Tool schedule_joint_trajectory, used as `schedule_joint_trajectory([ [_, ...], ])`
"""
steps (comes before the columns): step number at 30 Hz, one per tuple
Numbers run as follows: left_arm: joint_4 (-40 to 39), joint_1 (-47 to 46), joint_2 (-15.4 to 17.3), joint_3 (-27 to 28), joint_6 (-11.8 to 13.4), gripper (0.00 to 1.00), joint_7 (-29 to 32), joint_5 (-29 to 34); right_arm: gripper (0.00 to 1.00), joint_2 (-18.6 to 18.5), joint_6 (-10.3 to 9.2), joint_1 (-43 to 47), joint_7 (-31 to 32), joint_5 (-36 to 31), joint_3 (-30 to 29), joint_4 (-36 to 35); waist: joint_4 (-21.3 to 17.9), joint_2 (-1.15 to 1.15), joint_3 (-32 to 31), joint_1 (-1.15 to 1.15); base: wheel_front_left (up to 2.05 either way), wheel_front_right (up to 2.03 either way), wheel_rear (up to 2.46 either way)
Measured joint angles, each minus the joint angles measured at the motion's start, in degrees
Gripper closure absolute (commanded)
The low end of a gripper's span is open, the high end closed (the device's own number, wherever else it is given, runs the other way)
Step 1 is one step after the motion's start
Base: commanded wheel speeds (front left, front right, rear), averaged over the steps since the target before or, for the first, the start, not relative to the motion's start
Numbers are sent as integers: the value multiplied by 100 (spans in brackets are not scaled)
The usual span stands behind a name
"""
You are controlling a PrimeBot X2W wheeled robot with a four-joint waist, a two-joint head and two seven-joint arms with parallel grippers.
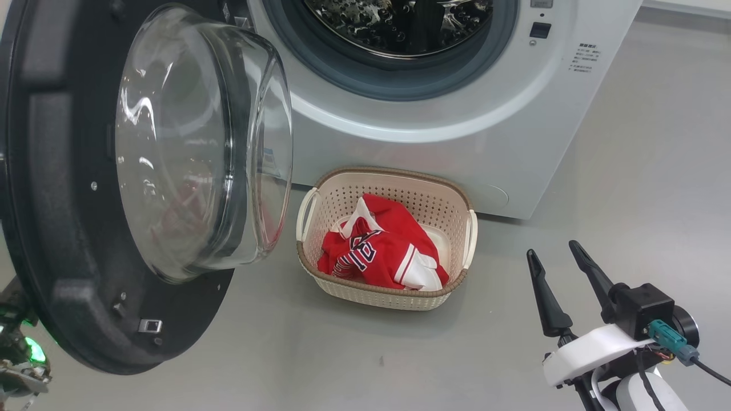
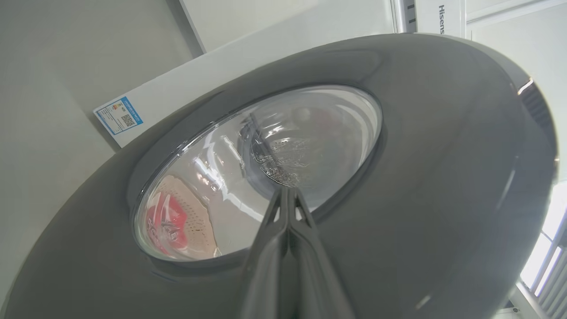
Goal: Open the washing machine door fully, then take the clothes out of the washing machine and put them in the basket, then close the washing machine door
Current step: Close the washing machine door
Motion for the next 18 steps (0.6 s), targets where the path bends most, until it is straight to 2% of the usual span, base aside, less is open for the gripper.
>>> schedule_joint_trajectory([
  [11, -726, 353, -176, -68, 0, 100, 169, 1, 0, 52, -1, -1, -32, 8, 18, 44, -303, 0, -28, 0, 0, 0, 0],
  [18, -1060, 459, -441, -209, 0, 100, 218, 1, 0, 65, -1, -2, -59, 9, 19, 47, -474, 0, 14, 0, 0, 0, 0],
])
